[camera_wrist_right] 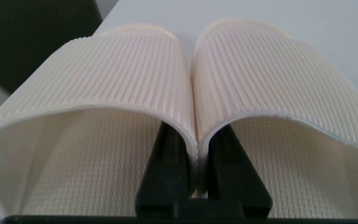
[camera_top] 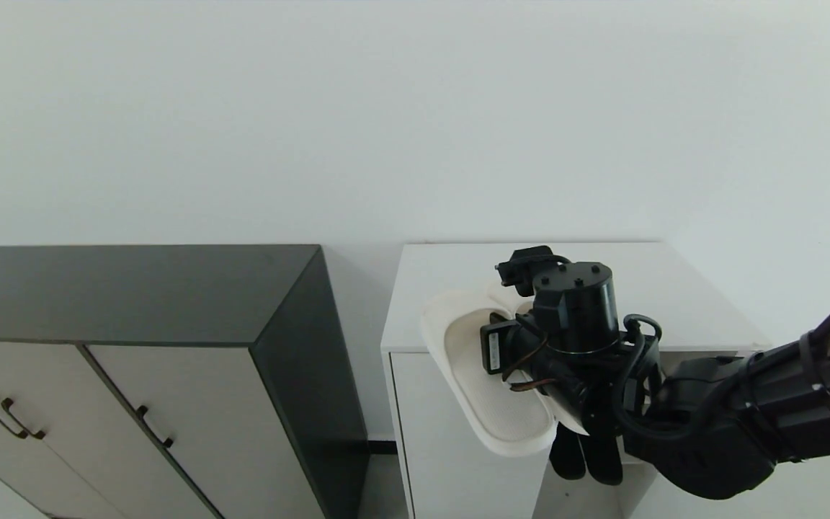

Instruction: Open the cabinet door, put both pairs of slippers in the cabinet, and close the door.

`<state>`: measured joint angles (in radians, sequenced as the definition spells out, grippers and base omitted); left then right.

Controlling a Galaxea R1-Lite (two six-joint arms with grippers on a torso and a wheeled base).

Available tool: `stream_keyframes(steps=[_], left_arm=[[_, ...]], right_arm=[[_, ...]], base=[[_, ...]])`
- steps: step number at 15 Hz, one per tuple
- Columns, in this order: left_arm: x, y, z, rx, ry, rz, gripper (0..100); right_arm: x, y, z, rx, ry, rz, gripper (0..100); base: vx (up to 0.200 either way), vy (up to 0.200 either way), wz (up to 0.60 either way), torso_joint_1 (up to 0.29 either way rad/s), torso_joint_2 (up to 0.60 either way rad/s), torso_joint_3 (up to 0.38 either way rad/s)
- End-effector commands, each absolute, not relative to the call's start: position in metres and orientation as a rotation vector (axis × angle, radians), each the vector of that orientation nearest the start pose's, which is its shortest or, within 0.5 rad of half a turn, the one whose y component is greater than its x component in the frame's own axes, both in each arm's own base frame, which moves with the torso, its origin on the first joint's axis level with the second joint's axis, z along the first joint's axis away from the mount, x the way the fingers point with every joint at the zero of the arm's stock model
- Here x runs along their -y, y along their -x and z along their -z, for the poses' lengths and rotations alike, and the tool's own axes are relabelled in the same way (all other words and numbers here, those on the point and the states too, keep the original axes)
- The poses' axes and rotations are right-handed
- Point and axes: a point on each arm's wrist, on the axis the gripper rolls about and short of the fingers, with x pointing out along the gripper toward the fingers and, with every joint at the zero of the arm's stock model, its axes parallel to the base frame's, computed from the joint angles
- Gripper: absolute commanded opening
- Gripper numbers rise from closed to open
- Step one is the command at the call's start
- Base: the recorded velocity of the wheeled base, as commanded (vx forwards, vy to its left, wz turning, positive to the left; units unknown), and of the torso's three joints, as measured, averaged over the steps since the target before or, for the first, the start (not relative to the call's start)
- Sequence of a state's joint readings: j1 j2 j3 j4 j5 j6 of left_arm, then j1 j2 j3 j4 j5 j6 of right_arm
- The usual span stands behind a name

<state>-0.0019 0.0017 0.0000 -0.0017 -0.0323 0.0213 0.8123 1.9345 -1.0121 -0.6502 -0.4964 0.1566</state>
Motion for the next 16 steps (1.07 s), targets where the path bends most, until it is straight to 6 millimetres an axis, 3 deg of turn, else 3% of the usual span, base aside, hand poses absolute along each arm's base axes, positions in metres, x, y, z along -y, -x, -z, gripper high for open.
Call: stream_keyframes(steps=[1,6,16], left_arm=[[0.0007,0.0227,-0.0757,0.0,-0.021,0.034,0],[0.0007,0.0227,-0.0757,0.0,-0.02,0.034,0],[0.0007,0.0227,-0.0757,0.0,-0.02,0.034,0]], right_arm=[[-0.2604,-0.2627,-0.1563,-0.248,0.018,-0.292,0],[-0.2606,-0.2629,-0.1557,-0.25,0.019,-0.292,0],[-0.263,-0.2653,-0.1514,-0.237,0.014,-0.289,0]], base=[[-0.2,0.0,0.0,-0.007,0.0,0.002],[-0.2,0.0,0.0,0.001,0.01,0.002],[0.0,0.0,0.0,0.0,0.0,0.0]])
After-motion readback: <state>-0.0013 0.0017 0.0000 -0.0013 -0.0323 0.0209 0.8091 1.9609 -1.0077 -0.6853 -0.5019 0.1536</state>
